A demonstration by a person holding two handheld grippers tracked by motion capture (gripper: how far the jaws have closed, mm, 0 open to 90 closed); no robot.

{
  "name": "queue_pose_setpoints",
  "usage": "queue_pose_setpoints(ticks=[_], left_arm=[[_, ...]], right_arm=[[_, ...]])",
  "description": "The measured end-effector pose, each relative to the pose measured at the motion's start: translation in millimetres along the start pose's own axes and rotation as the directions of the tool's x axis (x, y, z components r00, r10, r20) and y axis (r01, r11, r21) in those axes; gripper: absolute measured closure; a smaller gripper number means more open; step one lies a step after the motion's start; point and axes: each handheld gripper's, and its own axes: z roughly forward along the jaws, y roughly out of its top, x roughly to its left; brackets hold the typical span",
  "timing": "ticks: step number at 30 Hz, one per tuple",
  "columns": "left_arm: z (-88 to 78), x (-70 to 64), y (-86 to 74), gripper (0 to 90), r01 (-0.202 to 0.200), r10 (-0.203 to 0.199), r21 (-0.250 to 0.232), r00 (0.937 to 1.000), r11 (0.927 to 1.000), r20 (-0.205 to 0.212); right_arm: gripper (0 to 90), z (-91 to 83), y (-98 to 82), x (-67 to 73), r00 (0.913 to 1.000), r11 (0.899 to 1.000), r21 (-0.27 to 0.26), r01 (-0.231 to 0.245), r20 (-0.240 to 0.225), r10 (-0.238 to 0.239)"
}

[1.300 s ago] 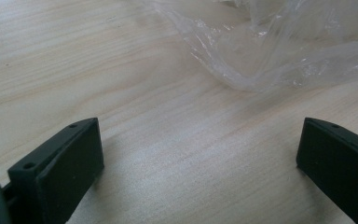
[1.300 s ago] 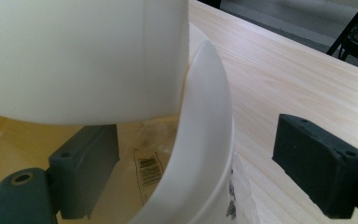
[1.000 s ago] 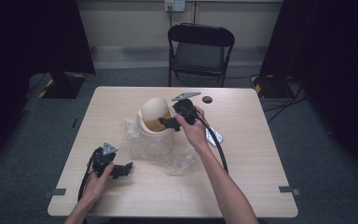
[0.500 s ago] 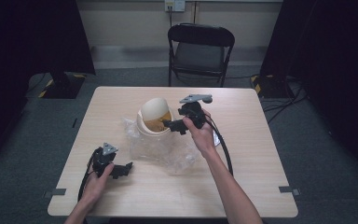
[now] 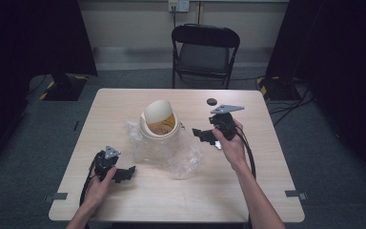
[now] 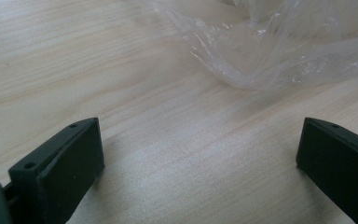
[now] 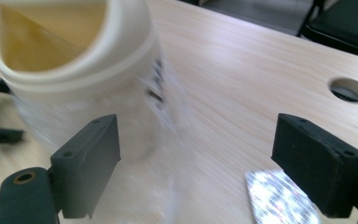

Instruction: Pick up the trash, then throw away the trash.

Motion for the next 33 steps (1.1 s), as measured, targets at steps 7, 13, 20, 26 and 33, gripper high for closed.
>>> queue_pose_setpoints(ticks=[7, 13, 20, 26, 33], left_arm=[[0.0, 0.0, 0.0, 0.0, 0.000, 0.000, 0.000, 1.0000, 1.0000, 0.000], [0.0, 0.0, 0.0, 0.0, 0.000, 0.000, 0.000, 1.0000, 1.0000, 0.000], [0.0, 0.0, 0.0, 0.0, 0.000, 0.000, 0.000, 1.0000, 1.0000, 0.000], [0.0, 0.0, 0.0, 0.0, 0.000, 0.000, 0.000, 1.0000, 1.0000, 0.000], [-0.2, -1.1, -0.6, 0.2, 0.010, -0.010, -0.006, 1.0000, 0.9999, 0.000]], right_arm=[[13.7, -12.8, -24.9, -28.6, 0.9988, 0.999, 0.033, -0.025, 0.044, 0.024], [15.3, -10.4, -40.7, -45.1, 0.9964, 0.997, 0.073, -0.041, 0.076, 0.036], [17.6, 0.4, -62.3, -65.3, 0.9920, 0.991, 0.102, -0.091, 0.097, 0.081], [19.2, 10.3, -74.0, -68.7, 0.9921, 0.988, 0.132, -0.078, 0.108, 0.064], [23.5, 27.4, -88.6, -72.7, 0.9916, 0.985, 0.151, -0.087, 0.108, 0.071]])
